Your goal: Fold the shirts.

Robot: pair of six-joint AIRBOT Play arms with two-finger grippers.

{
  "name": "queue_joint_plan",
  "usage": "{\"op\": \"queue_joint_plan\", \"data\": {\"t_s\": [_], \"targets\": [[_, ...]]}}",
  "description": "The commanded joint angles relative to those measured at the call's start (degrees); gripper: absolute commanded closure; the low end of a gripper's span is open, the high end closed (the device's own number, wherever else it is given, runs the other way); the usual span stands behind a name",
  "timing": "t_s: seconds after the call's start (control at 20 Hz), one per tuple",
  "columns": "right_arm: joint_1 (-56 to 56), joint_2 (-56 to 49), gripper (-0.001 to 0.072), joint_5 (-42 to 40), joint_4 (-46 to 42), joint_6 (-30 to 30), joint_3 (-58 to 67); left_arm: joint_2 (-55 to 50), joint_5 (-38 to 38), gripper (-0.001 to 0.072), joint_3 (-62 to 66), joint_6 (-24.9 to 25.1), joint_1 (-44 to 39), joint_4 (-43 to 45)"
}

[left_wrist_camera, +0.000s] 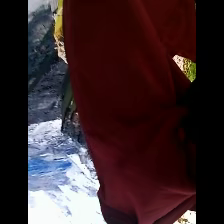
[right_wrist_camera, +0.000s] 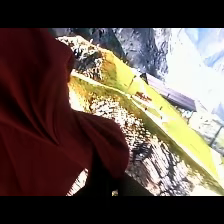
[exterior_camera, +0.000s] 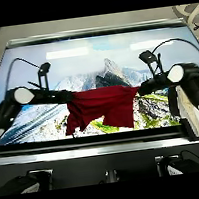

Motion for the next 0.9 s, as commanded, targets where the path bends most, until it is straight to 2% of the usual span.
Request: {"op": "queue_joint_plan", "data": {"t_s": [0.0, 0.05, 0.1, 0.15, 0.2, 0.25, 0.35, 0.45, 0.55, 0.7, 0.85], "targets": [[0.07, -6.71, 0.0696, -7.85, 9.29, 6.58, -3.10, -10.08, 1.29, 0.0637, 1.99, 0.31, 0.17, -6.43], [0.07, -6.99, 0.0695, -9.49, 11.34, 6.56, -3.10, -11.06, 0.50, 0.0544, 3.19, 0.33, 0.26, -7.19], [0.07, -6.86, 0.0617, -11.58, 11.85, 6.51, -2.78, -11.41, -1.18, 0.0323, 4.68, 0.35, 0.68, -6.75], [0.04, -6.56, 0.0389, -11.17, 10.64, 5.88, -1.66, -11.28, -4.13, 0.0121, 6.32, 0.37, 1.73, -5.40], [0.07, -5.99, 0.0164, -9.16, 7.58, 2.75, 0.15, -11.08, -9.62, 0.0071, 8.63, 0.37, 3.50, -2.73], [0.04, -5.38, 0.0141, -5.79, 3.80, -0.85, 2.12, -10.82, -15.87, 0.0072, 10.75, 0.35, 5.40, 0.11], [0.04, -4.31, 0.0141, 3.58, -7.91, -2.75, 6.10, -8.37, -26.82, 0.0109, 11.82, 1.73, 9.68, 2.82], [0.04, -3.08, 0.0141, 8.98, -15.80, -4.94, 7.13, -3.17, -29.77, 0.0109, 7.87, 3.15, 13.07, 3.04], [0.07, -3.39, 0.0141, 9.92, -15.39, -7.98, 6.69, 2.40, -29.29, 0.0107, 0.09, 3.13, 14.95, 2.99], [0.07, -6.23, 0.0142, 10.12, -9.33, -8.37, 6.64, 7.06, -27.74, 0.0107, -13.75, 3.15, 14.71, 1.99], [0.07, -8.94, 0.0161, 12.63, -3.61, -9.22, 6.64, 6.93, -20.44, 0.0108, -23.78, 3.58, 14.32, -2.29]]}}
